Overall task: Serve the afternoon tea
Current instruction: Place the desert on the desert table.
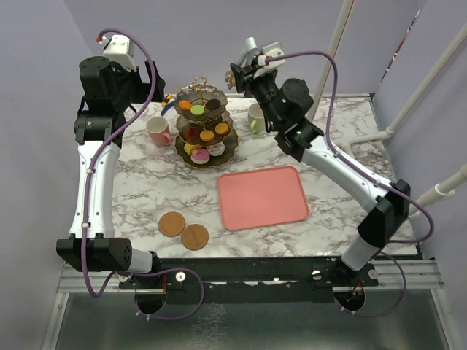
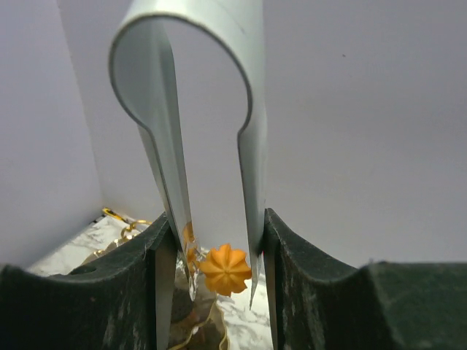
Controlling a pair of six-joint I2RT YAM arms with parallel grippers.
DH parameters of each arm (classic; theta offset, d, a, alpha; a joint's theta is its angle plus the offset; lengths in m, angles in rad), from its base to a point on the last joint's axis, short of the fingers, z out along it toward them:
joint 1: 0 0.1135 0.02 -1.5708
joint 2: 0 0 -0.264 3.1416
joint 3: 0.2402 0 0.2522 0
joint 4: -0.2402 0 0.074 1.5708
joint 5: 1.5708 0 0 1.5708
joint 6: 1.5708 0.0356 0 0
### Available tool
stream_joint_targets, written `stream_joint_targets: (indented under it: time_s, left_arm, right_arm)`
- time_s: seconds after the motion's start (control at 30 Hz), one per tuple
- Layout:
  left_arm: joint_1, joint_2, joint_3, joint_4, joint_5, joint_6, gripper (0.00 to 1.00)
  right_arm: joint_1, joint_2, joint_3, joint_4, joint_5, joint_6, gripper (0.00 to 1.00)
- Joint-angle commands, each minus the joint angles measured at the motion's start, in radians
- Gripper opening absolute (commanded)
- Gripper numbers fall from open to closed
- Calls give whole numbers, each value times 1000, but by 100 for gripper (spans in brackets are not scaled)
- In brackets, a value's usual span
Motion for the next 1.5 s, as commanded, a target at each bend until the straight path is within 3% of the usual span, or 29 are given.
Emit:
stream_joint_targets:
  time_s: [0.0, 0.17, 0.7, 0.8, 1.03, 1.3, 1.47]
  left_arm:
    - [9, -26, -10, 20, 15, 7, 99]
    - [9, -28, -12, 18, 11, 19, 99]
    - [9, 0, -1, 29, 37, -16, 99]
    - [9, -4, -3, 31, 36, -9, 99]
    - [9, -4, -3, 30, 37, -7, 99]
    - [8, -7, 4, 29, 43, -10, 99]
    - [9, -10, 7, 29, 46, -11, 99]
  right_arm:
    - [-36, 189, 240, -128, -191, -23, 5]
    - [-50, 317, 390, -150, -210, -24, 5]
    - [-72, 475, 486, -102, -345, 28, 11]
    - [-72, 482, 477, -84, -343, 26, 16]
    - [-75, 449, 413, -33, -331, 23, 39]
    - [-76, 392, 372, -10, -331, 3, 52]
    - [-79, 368, 356, -2, -341, 2, 54]
